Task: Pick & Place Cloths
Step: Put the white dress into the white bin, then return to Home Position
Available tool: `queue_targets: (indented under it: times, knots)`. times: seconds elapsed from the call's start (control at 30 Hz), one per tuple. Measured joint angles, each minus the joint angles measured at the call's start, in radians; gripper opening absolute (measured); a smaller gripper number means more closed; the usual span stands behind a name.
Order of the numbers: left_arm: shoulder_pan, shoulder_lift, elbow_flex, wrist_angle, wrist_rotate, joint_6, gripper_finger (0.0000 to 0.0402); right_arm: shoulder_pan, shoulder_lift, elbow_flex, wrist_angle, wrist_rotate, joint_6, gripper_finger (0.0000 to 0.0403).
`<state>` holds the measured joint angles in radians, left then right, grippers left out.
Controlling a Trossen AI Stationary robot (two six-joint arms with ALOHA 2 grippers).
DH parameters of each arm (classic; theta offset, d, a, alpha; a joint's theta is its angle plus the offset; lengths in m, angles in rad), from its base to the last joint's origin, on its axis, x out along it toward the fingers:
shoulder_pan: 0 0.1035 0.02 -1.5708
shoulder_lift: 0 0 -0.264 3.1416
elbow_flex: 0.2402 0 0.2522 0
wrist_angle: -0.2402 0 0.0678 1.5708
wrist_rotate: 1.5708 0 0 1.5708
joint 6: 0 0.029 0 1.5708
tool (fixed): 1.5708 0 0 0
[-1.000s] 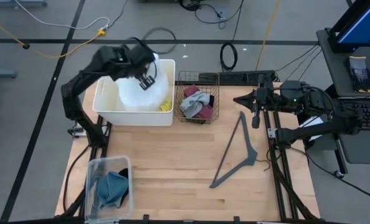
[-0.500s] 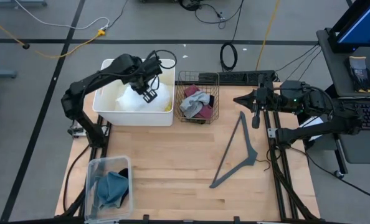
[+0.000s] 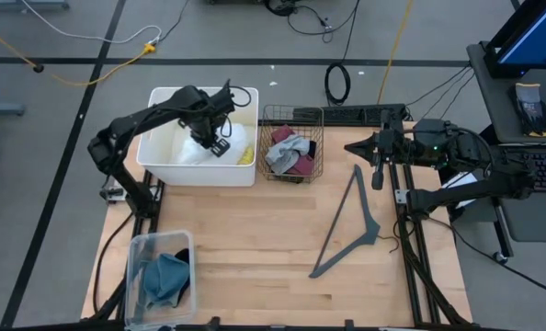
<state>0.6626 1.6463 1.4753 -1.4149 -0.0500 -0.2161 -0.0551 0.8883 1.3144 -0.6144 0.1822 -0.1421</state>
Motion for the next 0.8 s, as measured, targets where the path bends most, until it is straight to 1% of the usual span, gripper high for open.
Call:
queue_targets:
  times: [0.17, 0.37, 0.53, 0.6, 0.67, 0.8]
  knots:
    - [0.044, 0.003, -0.031, 0.039, 0.076, -0.005, 0.0023, 0.0, 0.0, 0.0, 0.0, 0.0, 0.01, 0.0]
    - [0.068, 0.008, -0.077, 0.071, 0.079, -0.019, 0.0027, 0.0, 0.0, 0.0, -0.008, 0.0, 0.034, 0.0]
    - [0.068, 0.008, -0.115, 0.09, 0.079, -0.075, 0.0035, 0.0, 0.0, 0.0, -0.008, 0.0, 0.034, 0.0]
    - [0.065, 0.009, -0.118, 0.089, 0.077, -0.076, 0.0052, 0.0, 0.0, 0.0, -0.006, 0.0, 0.034, 0.0]
    - [0.063, 0.009, -0.115, 0.087, 0.078, -0.082, 0.0078, 0.0, 0.0, 0.0, -0.003, 0.0, 0.034, 0.0]
    - [0.063, 0.009, -0.103, 0.077, 0.079, -0.098, 0.0148, 0.0, 0.0, 0.0, -0.003, 0.0, 0.034, 0.0]
